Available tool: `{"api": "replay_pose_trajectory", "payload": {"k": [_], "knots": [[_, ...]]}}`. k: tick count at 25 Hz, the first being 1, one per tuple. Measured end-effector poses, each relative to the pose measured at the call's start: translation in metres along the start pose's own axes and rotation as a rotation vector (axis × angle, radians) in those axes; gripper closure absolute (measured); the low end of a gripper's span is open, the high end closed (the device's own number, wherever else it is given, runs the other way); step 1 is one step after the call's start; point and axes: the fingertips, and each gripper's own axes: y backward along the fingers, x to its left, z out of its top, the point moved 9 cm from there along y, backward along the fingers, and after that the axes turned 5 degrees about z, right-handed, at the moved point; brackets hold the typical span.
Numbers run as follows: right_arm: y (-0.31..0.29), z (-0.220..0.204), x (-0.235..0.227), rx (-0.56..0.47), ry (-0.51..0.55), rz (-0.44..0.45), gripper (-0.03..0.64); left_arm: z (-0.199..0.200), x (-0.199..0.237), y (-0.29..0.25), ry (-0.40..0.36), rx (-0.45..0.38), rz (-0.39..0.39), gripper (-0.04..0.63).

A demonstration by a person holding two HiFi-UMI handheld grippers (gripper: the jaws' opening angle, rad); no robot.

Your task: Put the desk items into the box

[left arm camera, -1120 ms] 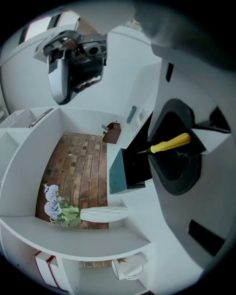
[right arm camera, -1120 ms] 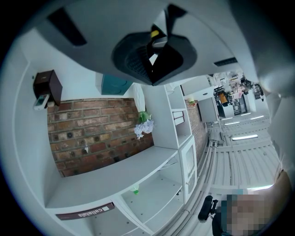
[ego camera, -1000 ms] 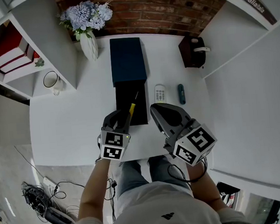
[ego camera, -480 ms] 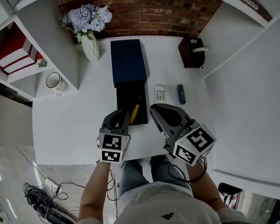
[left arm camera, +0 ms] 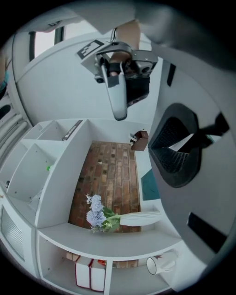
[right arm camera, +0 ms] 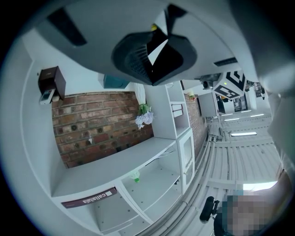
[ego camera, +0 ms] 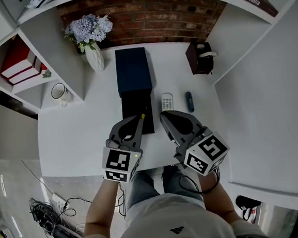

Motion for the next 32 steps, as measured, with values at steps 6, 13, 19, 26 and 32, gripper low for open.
{"api": "replay_pose_trajectory", "payload": {"k": [6,13,19,26,32], "knots": [[0.016,0.003,-0.010,-0.023,-0.004,-0.003,0.607,0.028,-0.022,0.005,0.009,-0.077,-0.020,0.584],[0.033,0.006,-0.025,-0.037,-0.009,0.007,0.607,0.034,-0.042,0.000,0.018,-0.100,0.018,0.584],[0.035,0.010,-0.033,-0.038,-0.002,0.034,0.607,0.033,-0.045,-0.001,0.010,-0.092,0.049,0.584],[0.028,0.010,-0.037,-0.028,-0.005,0.069,0.607,0.033,-0.040,0.007,0.059,-0.136,0.110,0.584],[0.017,0.010,-0.037,-0.019,-0.002,0.107,0.607,0.031,-0.033,0.012,0.069,-0.131,0.154,0.584]]}}
